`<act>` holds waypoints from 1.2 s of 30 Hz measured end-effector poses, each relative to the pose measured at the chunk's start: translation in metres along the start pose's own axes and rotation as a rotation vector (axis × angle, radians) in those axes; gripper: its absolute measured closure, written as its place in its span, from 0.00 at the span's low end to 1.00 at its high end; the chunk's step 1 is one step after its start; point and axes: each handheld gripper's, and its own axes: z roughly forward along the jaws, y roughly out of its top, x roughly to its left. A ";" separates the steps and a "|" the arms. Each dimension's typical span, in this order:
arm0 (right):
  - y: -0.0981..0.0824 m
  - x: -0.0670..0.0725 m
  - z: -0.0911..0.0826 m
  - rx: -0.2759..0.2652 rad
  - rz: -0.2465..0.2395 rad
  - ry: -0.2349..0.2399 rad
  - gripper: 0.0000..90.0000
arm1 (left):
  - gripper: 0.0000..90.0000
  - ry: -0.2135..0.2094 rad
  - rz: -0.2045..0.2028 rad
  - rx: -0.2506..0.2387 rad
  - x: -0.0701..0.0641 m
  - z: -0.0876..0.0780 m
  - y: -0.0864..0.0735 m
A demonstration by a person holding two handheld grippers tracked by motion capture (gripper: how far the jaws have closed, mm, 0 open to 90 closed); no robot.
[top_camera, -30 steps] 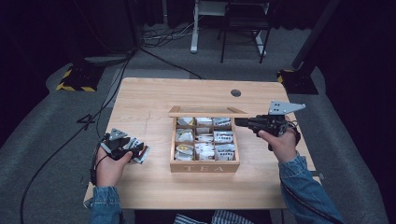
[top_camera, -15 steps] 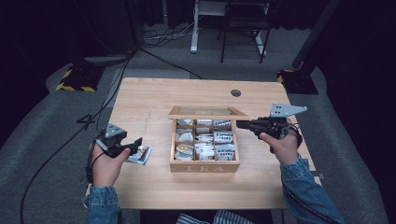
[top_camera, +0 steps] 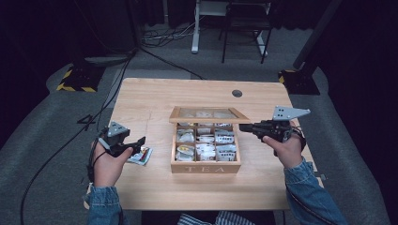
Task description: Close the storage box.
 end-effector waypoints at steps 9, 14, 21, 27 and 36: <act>-0.005 0.004 0.000 0.032 -0.003 0.005 1.00 | 0.35 0.003 -0.013 0.005 0.004 0.000 -0.003; -0.009 0.008 -0.001 0.054 -0.004 0.006 1.00 | 0.35 -0.005 -0.015 0.012 0.005 0.002 -0.004; -0.014 0.011 -0.002 0.075 -0.007 0.003 1.00 | 0.35 -0.013 -0.014 0.025 0.004 0.006 -0.005; -0.021 0.013 -0.002 0.096 0.003 0.006 1.00 | 0.35 -0.018 -0.010 0.036 0.003 0.010 -0.005; -0.029 0.016 -0.001 0.134 0.004 0.007 1.00 | 0.34 -0.035 0.001 0.053 0.001 0.015 -0.006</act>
